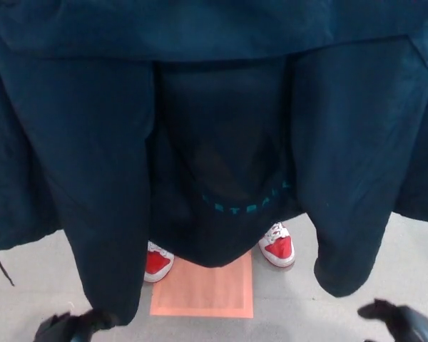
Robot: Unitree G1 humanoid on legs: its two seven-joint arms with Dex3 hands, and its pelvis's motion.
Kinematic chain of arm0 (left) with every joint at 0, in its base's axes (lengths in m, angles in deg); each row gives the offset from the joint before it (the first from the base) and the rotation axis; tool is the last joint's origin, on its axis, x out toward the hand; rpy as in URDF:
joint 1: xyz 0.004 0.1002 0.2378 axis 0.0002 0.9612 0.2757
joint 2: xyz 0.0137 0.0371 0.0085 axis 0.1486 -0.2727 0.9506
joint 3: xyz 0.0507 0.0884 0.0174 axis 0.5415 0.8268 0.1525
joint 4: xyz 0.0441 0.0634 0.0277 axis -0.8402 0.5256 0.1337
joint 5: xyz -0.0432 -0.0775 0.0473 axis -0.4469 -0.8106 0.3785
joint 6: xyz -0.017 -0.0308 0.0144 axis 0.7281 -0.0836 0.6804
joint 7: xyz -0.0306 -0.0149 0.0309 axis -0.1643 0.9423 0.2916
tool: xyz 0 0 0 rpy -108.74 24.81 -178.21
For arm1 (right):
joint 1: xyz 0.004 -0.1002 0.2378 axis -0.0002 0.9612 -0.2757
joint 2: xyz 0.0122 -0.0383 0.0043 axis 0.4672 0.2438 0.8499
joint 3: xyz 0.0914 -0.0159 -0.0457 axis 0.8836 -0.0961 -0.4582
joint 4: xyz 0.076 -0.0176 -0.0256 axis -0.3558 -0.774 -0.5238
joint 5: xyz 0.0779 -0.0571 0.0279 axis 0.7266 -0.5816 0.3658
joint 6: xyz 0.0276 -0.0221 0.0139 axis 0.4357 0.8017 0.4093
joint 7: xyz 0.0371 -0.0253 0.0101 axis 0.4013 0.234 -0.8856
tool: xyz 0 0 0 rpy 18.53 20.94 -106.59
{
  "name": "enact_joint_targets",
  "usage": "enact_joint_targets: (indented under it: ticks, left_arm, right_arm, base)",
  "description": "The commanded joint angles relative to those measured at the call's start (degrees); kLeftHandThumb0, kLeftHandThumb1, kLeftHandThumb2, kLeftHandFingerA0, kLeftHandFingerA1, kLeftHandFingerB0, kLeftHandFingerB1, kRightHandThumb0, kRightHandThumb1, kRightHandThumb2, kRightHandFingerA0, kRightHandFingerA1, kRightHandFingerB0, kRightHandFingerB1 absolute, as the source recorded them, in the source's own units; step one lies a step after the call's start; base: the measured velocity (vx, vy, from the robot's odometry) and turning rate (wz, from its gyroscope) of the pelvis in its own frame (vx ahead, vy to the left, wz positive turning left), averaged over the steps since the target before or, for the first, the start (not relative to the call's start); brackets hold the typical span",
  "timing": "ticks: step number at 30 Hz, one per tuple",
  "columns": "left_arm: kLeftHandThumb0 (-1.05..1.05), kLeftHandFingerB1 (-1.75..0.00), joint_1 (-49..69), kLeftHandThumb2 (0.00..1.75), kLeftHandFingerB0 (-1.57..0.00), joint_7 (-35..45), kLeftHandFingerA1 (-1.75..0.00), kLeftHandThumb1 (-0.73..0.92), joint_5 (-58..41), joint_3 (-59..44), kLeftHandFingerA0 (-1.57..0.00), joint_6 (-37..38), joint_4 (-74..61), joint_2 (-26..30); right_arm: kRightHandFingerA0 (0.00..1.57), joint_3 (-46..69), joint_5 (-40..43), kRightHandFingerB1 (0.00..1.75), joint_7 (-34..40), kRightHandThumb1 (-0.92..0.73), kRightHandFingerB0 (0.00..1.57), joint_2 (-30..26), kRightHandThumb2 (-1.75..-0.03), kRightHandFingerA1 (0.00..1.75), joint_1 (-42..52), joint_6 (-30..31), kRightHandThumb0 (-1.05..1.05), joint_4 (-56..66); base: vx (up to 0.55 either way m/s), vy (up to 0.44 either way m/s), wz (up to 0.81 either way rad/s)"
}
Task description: A person hands a coat to the robot and the robot grabs it with both hands and holds it while the person wears the coat.
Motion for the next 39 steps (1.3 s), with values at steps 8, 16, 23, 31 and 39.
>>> enact_joint_targets:
  ticks: [8, 16, 23, 31, 39]
  left_arm:
    - [-0.32, -0.43, 3.61, 0.65, -0.66, -29.62, -0.51, 0.76, 15.42, 2.39, -0.98, 21.82, -22.16, 11.78]
    - [-0.37, -0.42, 12.81, 0.63, -0.60, -26.85, -0.51, 0.65, 18.32, -6.94, -0.94, 23.83, -53.28, 18.28]
    - [-0.59, -0.32, 20.88, 0.59, -0.36, -13.59, -0.34, 0.61, 13.76, -17.66, -0.42, 20.68, -77.96, 19.64]
    - [-0.68, -0.38, 19.91, 0.76, -0.10, -6.36, -0.24, 0.46, 9.07, -24.73, -0.06, 17.79, -89.47, 20.92]
    - [-0.84, -0.18, 15.20, 0.87, -0.03, -1.64, 0.00, 0.53, 4.75, -28.67, 0.00, 15.47, -93.22, 23.75]
  right_arm:
    - [1.00, 6.48, -9.63, 0.48, 20.18, -0.69, 0.76, -16.26, -0.61, 0.58, 14.12, -22.55, -0.11, 32.25]
    - [0.98, 17.91, -4.66, 0.46, 17.22, -0.77, 0.65, -15.65, -0.64, 0.54, 22.39, -26.85, -0.32, 53.06]
    - [0.44, 26.82, -0.55, 0.30, 6.63, -0.72, 0.27, -16.70, -0.62, 0.37, 25.22, -22.82, -0.64, 72.81]
    - [0.02, 33.10, -0.18, 0.27, -1.05, -0.58, 0.02, -19.68, -0.97, 0.32, 22.07, -16.56, -0.73, 83.59]
    - [0.00, 35.12, -0.07, 0.16, -4.67, -0.67, 0.00, -21.53, -1.02, 0.10, 15.90, -12.84, -0.86, 87.00]
  base:
    - [0.00, 0.000, 0.00]
    - [0.00, 0.000, 0.00]
    - [0.00, 0.000, 0.00]
    - [0.00, 0.000, 0.00]
    - [0.00, 0.000, 0.00]
